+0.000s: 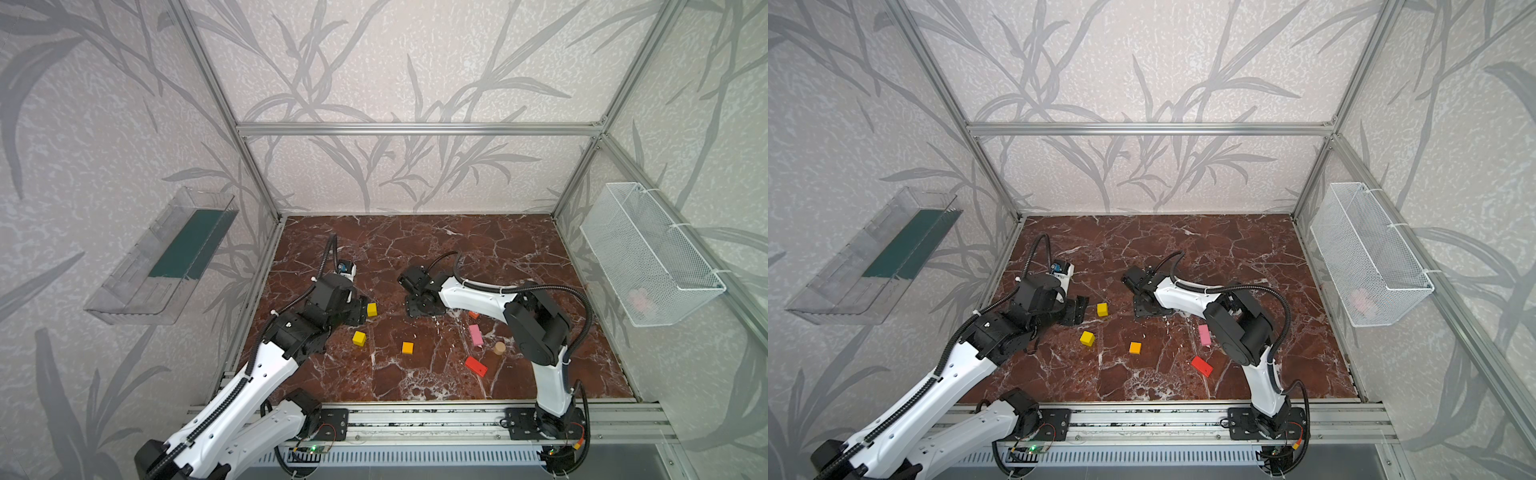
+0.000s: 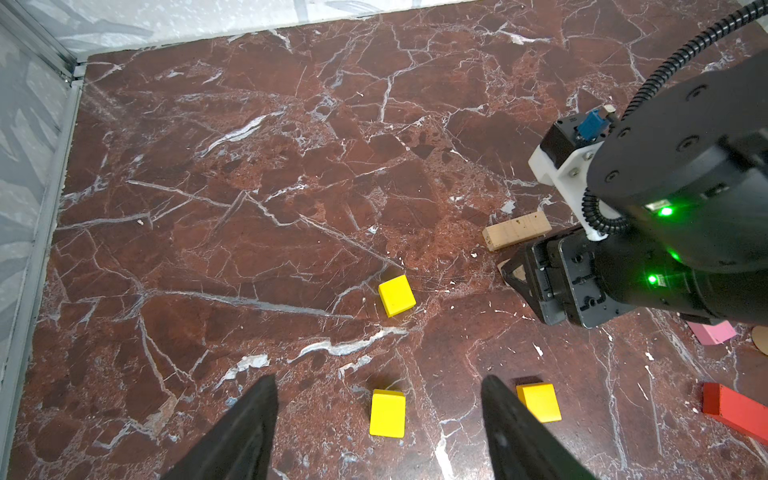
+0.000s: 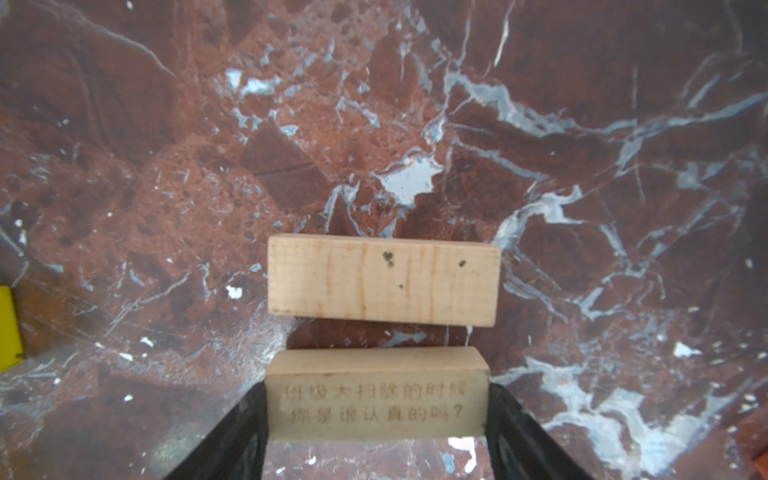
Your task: Build the wood block tower
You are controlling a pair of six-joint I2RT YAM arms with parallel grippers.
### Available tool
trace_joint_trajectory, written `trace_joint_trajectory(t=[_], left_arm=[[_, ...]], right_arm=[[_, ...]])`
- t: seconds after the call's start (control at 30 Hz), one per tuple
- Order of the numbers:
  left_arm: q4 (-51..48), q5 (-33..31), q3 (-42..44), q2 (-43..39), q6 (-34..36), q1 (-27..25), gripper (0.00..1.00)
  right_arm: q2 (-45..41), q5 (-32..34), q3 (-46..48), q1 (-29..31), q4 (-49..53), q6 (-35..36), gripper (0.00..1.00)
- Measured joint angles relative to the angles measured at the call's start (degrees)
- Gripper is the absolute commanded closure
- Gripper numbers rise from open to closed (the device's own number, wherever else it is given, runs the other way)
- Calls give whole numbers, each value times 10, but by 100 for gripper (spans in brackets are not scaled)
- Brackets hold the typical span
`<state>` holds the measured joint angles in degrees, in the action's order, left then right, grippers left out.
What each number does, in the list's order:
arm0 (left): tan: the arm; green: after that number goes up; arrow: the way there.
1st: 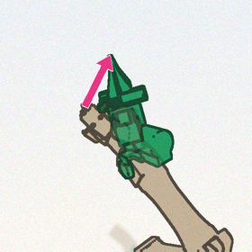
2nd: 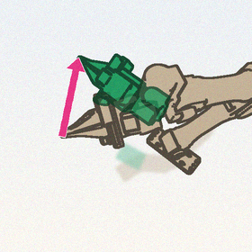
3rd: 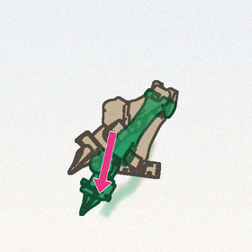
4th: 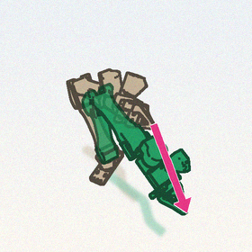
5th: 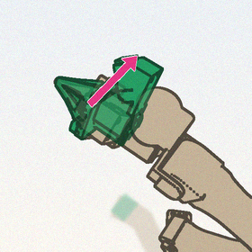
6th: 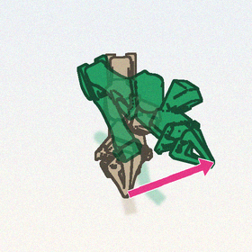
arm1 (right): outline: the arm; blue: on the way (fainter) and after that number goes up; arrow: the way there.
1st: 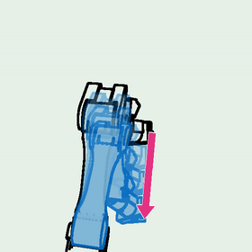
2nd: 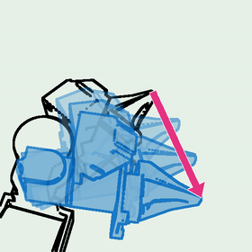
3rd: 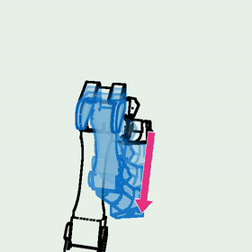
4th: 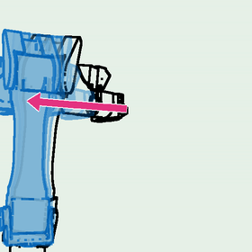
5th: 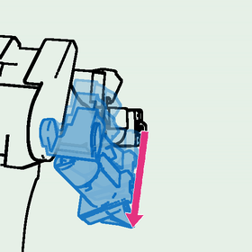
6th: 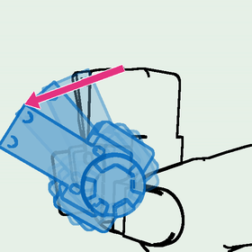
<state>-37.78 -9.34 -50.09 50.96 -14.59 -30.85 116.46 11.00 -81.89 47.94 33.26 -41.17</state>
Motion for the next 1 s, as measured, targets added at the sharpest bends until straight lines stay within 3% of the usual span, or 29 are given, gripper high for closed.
trace_joint_trajectory(t=[1.0], left_arm=[[0, 0, 0, 0, 0, 0, 25]], right_arm=[[33, 23, -46, -3, 21, -17, 42]])
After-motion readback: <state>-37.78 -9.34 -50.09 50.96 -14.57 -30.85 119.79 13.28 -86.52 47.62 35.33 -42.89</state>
